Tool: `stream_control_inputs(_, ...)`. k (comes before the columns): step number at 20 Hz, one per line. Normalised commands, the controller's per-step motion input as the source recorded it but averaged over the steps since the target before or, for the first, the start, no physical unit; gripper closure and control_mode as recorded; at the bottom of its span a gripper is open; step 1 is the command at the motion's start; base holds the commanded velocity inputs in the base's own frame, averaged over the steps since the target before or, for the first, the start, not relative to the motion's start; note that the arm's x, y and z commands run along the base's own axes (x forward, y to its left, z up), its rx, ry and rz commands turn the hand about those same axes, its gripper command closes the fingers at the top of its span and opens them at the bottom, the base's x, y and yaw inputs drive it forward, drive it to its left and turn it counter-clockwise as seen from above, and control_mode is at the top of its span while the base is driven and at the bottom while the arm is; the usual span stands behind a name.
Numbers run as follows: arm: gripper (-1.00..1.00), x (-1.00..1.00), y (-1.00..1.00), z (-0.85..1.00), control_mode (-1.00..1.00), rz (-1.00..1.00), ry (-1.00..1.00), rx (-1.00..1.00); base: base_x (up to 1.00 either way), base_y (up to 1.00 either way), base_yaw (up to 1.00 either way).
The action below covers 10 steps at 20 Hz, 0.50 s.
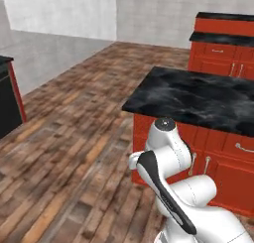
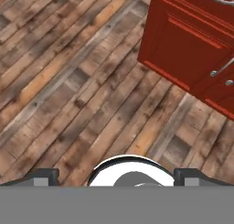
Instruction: Four empty soda cans are scattered around the kitchen. Gather all the cans and cluster them next to the stove for recycling.
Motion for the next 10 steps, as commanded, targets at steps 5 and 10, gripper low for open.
stream_control_inputs(5,-1.0,0.0,0.0,0.0,1.0,0.0,0.0,0.0,0.0,0.05,-1.0)
stream_control_inputs(10,-1.0,0.0,0.0,0.0,1.0,0.0,0.0,0.0,0.0,0.05,-0.91)
